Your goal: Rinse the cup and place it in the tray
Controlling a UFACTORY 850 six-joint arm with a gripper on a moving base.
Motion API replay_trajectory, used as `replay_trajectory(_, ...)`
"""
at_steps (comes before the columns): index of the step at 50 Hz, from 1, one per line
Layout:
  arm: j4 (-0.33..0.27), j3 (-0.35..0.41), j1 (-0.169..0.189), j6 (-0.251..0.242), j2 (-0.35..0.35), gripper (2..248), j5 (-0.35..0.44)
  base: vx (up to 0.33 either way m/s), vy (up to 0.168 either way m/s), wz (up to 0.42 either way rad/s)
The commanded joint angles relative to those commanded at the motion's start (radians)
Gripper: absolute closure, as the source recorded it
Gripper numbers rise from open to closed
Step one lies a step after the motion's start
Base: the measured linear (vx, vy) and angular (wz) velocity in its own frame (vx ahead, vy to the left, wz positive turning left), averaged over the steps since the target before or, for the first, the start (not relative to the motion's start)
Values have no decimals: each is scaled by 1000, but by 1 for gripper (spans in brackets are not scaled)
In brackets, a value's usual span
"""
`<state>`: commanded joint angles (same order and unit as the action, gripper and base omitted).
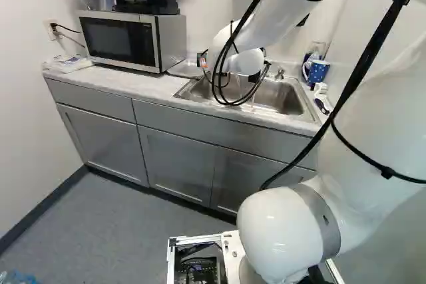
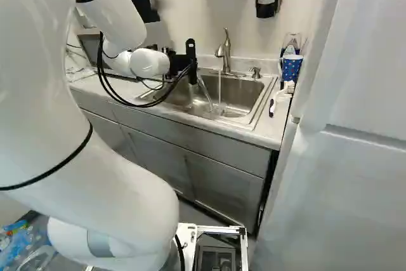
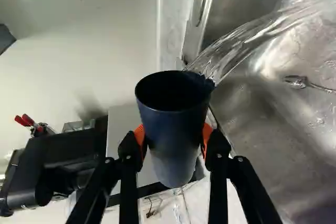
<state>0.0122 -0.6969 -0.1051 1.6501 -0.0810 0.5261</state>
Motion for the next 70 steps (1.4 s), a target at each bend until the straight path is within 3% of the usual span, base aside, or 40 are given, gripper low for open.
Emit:
replay_trajectory(50,0,0,0,526,0,129,0,0,0,0)
replay_trajectory(70,0,0,0,526,0,129,0,0,0,0)
